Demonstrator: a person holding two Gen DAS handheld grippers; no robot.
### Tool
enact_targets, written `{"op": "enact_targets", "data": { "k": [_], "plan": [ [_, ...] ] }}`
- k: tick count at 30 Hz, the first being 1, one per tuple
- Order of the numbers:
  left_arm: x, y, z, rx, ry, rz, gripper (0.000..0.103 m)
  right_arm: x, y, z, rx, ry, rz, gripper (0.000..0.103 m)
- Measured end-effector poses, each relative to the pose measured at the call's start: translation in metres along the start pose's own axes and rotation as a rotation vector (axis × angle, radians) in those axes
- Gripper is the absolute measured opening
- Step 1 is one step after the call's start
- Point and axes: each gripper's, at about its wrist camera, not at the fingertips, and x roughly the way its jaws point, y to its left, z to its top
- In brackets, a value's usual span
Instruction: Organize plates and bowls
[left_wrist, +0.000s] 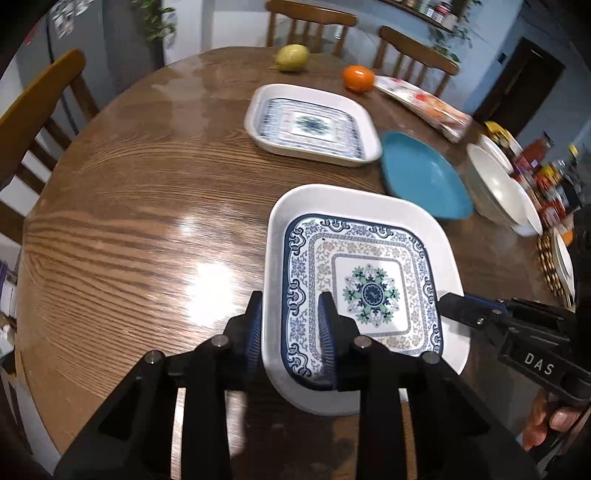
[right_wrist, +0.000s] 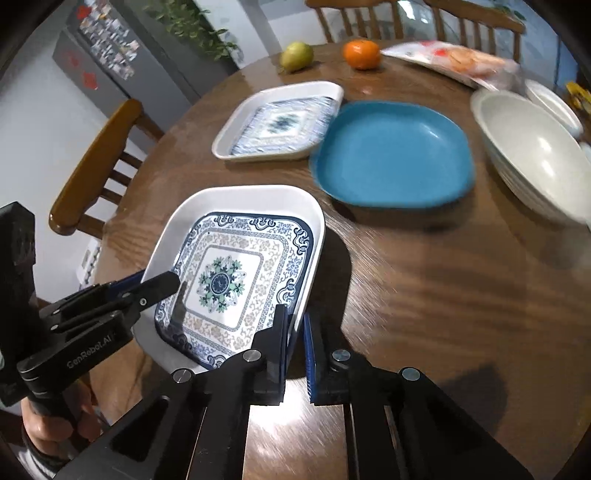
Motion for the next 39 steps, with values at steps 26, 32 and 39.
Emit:
{"op": "enact_targets", "data": {
  "k": [26,32,39],
  "plan": [
    [0.005,-0.068,-0.011,0.057,-0.024,-0.016,0.058,-0.053,-0.065,-0.035,0.087,-0.083,-0.133,0.012],
    [-0.019,-0.062,-0.008,0.024,-0.086,-0.002,0.075,-0.078,-0.052,-0.031,0.058,-0.159,-0.139,0.026],
    [-0.036,-0.067,-0.005,0.032,-0.128,0.006,0.082,-0.102,-0.042,-0.028,0.035,-0.235,-0.166,0.054]
  ]
}}
